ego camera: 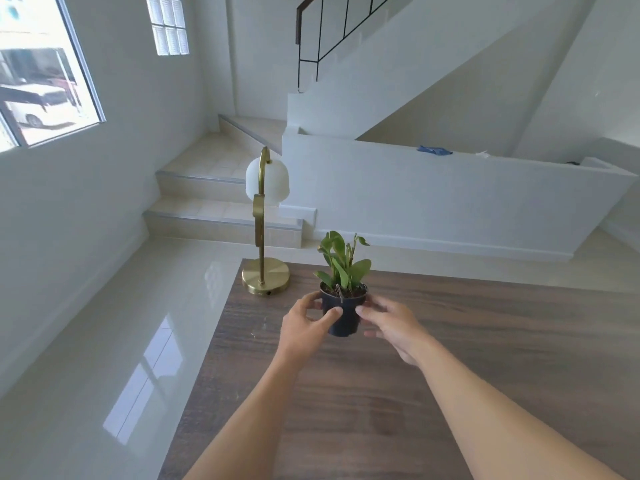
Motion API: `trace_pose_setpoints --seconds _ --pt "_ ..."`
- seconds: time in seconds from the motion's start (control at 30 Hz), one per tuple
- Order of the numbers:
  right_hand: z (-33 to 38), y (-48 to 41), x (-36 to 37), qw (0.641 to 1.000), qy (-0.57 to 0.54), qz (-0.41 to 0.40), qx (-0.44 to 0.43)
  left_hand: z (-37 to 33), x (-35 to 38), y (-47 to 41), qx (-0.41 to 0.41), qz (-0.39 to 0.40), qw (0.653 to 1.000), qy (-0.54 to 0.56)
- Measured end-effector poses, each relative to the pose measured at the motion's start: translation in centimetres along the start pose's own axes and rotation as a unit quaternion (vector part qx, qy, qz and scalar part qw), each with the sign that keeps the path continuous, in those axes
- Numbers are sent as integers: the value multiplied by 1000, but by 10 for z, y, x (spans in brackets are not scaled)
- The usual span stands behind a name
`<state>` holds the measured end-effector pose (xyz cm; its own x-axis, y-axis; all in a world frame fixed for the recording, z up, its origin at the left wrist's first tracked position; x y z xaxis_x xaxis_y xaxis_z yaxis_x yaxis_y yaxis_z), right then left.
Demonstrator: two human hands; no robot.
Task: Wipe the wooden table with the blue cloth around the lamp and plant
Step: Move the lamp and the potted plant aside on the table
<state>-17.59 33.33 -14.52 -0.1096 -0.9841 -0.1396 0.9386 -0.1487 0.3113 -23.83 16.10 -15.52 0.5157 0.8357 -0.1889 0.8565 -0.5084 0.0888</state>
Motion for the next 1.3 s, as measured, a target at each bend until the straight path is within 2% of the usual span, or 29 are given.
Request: trace_pose_setpoints --seconds 0.47,0.7,0.9,1.03,1.1,1.3 --pt "19 -148 7 998 2 44 -34 22 -39 -119 1 -70 997 26" --pt "11 -162 18 997 -21 70 -16 47 -44 -125 -18 -75 997 23" --pt "8 -149 24 996 -51 74 -14 43 -40 -116 -51 -84 995 -3" --pt "5 -125 13 1000 7 20 21 38 -36 -90 -104 -117 986 -60" --pt "4 -106 9 998 55 -4 32 35 -30 -74 -120 -106 983 -90" --pt "14 -33 12 976 214 -29 2 -5 -3 -19 -64 -22 973 -223"
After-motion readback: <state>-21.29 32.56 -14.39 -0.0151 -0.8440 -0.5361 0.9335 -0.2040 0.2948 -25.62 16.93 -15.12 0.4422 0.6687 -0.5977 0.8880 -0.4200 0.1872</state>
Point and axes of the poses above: each hand's wrist, its own y-axis away from the middle knuckle, its own x-axis out of the palm, z = x × y, the point moved 7 cm from there along -y, towards the middle knuckle, and after that the axes turned 13 degrees about z, right-handed, at the moved point
